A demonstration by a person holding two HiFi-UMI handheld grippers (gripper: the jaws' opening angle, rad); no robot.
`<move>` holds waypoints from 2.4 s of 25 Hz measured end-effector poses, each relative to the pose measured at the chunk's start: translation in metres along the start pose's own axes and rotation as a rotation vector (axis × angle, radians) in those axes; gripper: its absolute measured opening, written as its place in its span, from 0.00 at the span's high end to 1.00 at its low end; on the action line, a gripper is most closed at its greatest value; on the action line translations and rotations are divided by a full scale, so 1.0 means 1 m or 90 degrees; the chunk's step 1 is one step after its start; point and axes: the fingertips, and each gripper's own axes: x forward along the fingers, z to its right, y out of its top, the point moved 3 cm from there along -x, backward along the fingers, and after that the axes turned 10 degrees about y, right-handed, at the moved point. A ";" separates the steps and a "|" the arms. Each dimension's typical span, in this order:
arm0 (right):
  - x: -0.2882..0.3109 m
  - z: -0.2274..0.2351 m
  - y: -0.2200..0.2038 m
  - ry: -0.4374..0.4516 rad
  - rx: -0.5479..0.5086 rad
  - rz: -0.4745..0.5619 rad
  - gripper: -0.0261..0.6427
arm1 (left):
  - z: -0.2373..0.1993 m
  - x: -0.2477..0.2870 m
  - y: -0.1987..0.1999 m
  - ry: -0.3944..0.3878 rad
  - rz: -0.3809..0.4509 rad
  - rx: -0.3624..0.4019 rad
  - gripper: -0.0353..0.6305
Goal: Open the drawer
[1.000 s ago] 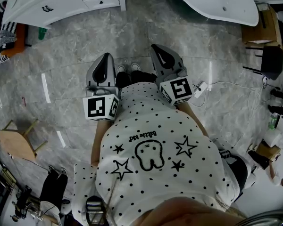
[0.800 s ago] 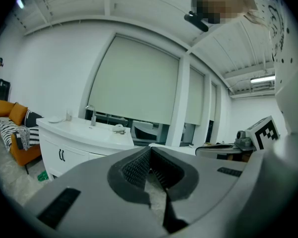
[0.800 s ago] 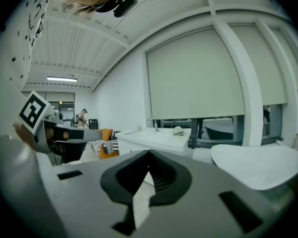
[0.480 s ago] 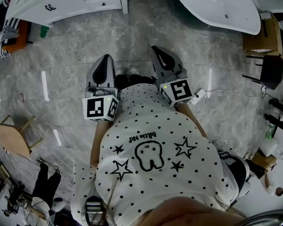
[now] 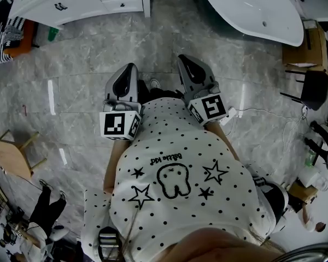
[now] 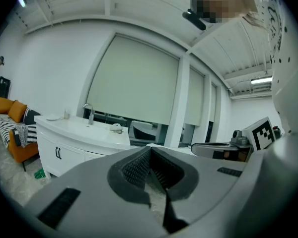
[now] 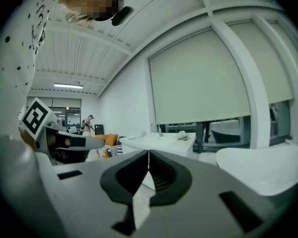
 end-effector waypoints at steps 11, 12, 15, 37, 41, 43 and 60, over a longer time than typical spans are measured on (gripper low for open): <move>0.049 -0.009 0.000 -0.008 -0.011 -0.035 0.94 | -0.049 0.016 0.003 0.004 -0.005 -0.034 0.94; 0.055 -0.010 0.002 -0.012 -0.012 -0.036 0.94 | -0.055 0.020 0.006 0.000 -0.005 -0.036 0.94; 0.074 -0.015 0.010 -0.021 -0.010 -0.032 0.94 | -0.074 0.033 0.016 -0.014 -0.003 -0.037 0.94; 0.232 -0.014 0.021 -0.074 0.028 -0.031 0.94 | -0.209 0.132 0.045 -0.070 -0.039 -0.001 0.94; 0.230 -0.017 0.019 -0.075 0.030 -0.023 0.94 | -0.210 0.131 0.043 -0.070 -0.036 -0.003 0.94; 0.228 -0.016 0.018 -0.081 0.033 -0.023 0.94 | -0.211 0.131 0.042 -0.070 -0.040 -0.004 0.94; 0.244 0.006 0.026 -0.051 0.046 -0.060 0.94 | -0.217 0.140 0.049 -0.007 -0.051 -0.039 0.94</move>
